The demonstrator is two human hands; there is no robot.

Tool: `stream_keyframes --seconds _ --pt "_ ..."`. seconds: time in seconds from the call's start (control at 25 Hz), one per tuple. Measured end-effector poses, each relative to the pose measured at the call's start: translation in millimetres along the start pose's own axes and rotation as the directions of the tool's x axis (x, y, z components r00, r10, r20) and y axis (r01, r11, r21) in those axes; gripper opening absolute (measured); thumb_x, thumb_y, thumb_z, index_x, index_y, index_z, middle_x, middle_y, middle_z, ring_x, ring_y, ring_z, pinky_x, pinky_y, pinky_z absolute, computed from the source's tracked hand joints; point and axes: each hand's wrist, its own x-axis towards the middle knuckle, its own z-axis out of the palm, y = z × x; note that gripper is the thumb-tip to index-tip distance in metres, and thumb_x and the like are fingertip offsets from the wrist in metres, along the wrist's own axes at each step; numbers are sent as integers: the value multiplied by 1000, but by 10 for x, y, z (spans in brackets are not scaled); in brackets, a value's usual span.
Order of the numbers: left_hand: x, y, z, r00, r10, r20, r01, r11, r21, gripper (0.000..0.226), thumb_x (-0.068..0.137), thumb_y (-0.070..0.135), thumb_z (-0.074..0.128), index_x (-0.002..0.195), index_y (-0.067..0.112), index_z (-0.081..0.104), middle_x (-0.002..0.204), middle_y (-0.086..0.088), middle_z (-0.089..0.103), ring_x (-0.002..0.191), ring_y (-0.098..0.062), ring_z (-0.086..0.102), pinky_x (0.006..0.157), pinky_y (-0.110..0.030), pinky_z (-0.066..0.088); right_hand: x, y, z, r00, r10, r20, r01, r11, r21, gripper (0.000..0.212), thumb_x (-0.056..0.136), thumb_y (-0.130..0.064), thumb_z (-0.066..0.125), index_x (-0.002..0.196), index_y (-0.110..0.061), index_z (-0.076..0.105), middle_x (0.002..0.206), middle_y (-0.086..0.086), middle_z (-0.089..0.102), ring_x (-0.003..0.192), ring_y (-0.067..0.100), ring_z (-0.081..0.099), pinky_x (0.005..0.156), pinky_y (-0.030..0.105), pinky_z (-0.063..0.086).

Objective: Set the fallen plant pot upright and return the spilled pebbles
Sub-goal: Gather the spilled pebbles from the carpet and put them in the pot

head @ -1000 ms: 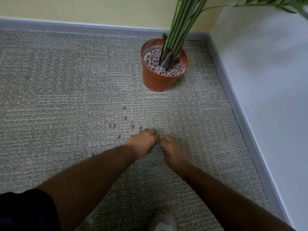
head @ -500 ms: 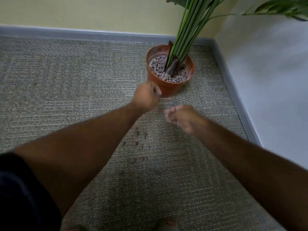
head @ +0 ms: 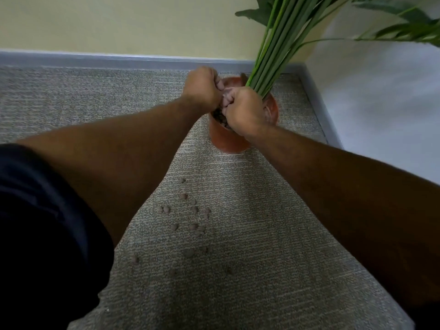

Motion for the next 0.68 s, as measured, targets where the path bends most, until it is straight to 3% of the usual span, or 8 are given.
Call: stream_keyframes --seconds 0.12,0.2,0.28,0.32,0.36,0.44,0.56,0.68 --pt "62 5 51 999 10 33 -10 1000 12 13 87 1 67 86 13 70 84 -3 68 77 -14 63 72 -24 55 20 6 70 998 -45 -38 38 983 -182 36 86 7 52 57 -13 49 76 9 61 77 22 58 62 31 38" --pt "78 11 66 997 35 67 -41 996 78 10 89 3 67 92 11 72 90 -6 70 79 -14 62 69 -22 51 35 17 109 991 -120 -59 104 968 -228 23 92 4 50 80 -6 66 90 12 66 89 23 60 68 21 39" --pt "63 7 65 990 83 115 -98 987 126 16 94 6 65 107 4 74 106 -11 73 92 -19 66 80 -25 53 -7 31 161 975 -222 10 216 938 -272 24 98 2 46 111 1 66 109 10 64 105 19 58 81 7 38" --pt "51 4 53 984 104 141 -122 985 125 22 95 6 64 116 3 72 116 -12 73 101 -22 67 88 -28 55 -30 63 168 963 -265 49 267 918 -294 27 100 0 44 118 2 64 117 11 64 112 20 58 91 9 40" --pt "33 0 26 979 124 163 -145 982 123 28 95 4 64 122 3 70 122 -13 71 108 -24 67 94 -28 54 -56 108 159 954 -290 69 296 895 -334 29 100 -2 44 120 -1 64 122 11 63 116 23 58 100 22 44" --pt "-51 -43 -82 965 204 162 -228 963 147 31 94 1 63 124 4 69 122 -14 70 106 -25 66 88 -27 51 -192 180 164 940 -336 55 326 845 -423 31 95 -1 49 121 -4 66 123 12 61 114 30 59 97 43 50" --pt "-351 -308 -239 920 367 135 -385 910 150 20 95 5 60 111 9 72 105 -10 68 89 -21 61 80 -32 53 -566 319 309 910 -404 -88 336 846 -414 28 90 1 55 115 -6 66 118 11 61 110 28 57 86 37 54" --pt "-866 -837 -282 901 324 288 -392 894 218 24 94 8 65 117 16 70 120 -8 65 103 -19 62 91 -36 54 -1068 534 661 922 -372 109 381 822 -423 38 86 3 59 119 -14 62 123 5 57 113 23 54 86 31 51"
